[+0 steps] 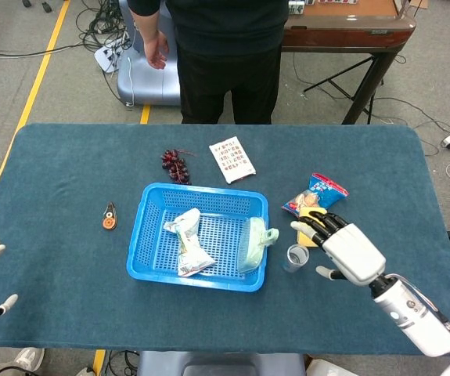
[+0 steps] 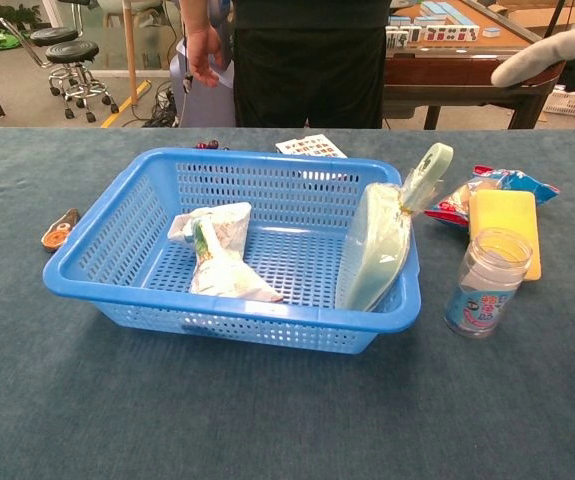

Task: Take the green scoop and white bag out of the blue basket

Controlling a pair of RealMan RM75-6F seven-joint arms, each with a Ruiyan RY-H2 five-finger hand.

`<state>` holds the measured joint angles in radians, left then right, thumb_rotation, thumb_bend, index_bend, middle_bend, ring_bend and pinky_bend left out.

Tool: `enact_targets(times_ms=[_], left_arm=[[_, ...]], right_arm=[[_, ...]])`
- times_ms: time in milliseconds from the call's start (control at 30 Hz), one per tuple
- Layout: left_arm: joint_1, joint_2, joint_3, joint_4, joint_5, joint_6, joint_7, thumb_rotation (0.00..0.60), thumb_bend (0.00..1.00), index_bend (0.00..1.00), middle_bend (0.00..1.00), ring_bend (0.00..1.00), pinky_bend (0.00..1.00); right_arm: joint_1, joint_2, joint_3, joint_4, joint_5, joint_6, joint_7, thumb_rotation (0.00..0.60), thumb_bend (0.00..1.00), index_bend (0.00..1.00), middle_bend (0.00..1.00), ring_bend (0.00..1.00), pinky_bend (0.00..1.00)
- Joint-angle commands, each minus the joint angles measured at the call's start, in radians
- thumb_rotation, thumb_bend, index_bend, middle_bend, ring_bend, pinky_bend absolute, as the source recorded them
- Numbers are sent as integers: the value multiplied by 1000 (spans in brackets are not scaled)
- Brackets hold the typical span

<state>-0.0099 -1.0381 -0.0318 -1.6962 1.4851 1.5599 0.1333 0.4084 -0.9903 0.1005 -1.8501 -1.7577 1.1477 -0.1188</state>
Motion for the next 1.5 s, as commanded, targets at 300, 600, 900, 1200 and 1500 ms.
enact_targets(times_ms=[300, 600, 900, 1200, 1500], left_arm=[[10, 2, 0, 12, -6, 7, -13, 600, 149, 190, 143, 152, 156], [15, 6, -1, 18, -12, 9, -24, 600, 149, 190, 143, 153, 156], [19, 3, -3, 32, -22, 5, -34, 600, 149, 190, 143, 153, 156], [25, 0, -4, 44, -29, 6, -44, 600, 149, 190, 143, 152, 156], [29, -2, -4, 52, -30, 10, -51, 600, 149, 190, 143, 152, 156]], right_arm=[[179, -92, 71, -24, 61, -214, -241, 600, 0, 149, 163, 130, 223], [279, -203, 103, 49, 204, -326, -365, 600, 0, 149, 163, 130, 223], [340, -254, 84, 109, 269, -380, -391, 600, 3, 149, 179, 130, 223], [385, -290, 66, 149, 314, -403, -399, 600, 26, 149, 225, 150, 227], [421, -321, 66, 177, 332, -394, -372, 600, 187, 218, 291, 214, 283]])
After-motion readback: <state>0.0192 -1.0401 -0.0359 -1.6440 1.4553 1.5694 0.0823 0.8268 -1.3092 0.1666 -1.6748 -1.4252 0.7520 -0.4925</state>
